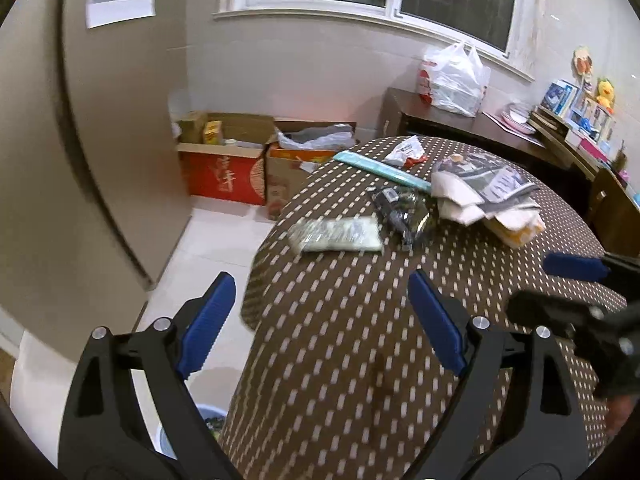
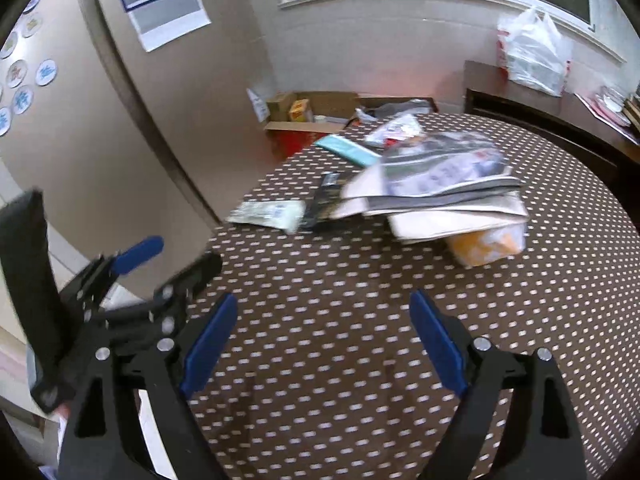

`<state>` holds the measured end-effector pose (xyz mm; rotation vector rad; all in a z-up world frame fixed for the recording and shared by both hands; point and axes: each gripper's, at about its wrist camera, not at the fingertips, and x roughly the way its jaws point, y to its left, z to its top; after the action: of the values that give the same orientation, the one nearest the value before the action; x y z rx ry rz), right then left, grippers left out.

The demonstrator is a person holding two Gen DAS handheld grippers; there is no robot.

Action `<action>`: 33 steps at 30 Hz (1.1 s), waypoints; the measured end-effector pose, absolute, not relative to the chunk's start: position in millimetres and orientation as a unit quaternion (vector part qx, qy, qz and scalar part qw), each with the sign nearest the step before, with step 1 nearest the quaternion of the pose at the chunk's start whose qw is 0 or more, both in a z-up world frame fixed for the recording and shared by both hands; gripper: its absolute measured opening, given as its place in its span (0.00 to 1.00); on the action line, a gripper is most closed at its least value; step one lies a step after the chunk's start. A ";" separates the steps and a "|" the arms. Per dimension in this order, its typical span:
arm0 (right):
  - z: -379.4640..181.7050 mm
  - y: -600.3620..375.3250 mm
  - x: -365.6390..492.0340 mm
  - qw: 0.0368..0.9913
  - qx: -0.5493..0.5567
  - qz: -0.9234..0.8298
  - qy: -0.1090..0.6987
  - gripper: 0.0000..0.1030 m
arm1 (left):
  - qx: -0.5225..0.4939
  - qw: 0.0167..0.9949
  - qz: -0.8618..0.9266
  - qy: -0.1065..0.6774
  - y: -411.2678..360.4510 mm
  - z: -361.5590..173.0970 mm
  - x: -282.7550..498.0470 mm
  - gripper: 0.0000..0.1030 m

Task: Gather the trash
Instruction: 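Move both tools back over the table toward the snack wrappers, then grasp the white-and-green snack wrapper with the left gripper while the right gripper grasps the black snack bag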

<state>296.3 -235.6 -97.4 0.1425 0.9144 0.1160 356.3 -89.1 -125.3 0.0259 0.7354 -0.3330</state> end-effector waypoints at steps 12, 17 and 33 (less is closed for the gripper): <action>-119.8 -248.4 328.4 0.882 0.074 0.043 0.464 0.84 | 0.033 0.896 -0.155 0.416 -112.3 -153.7 420.8 0.39; -122.9 -237.7 339.6 0.883 0.070 0.048 0.461 0.84 | 0.031 0.899 -0.156 0.408 -104.3 -150.5 418.2 0.27; -145.9 -200.7 405.3 0.892 0.011 -0.013 0.453 0.65 | 0.005 0.910 -0.151 0.385 -71.0 -130.6 395.2 0.18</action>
<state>405.3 -200.7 -145.9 0.0225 0.9396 -0.0269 395.2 -71.0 -130.6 0.0113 0.7945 -0.3113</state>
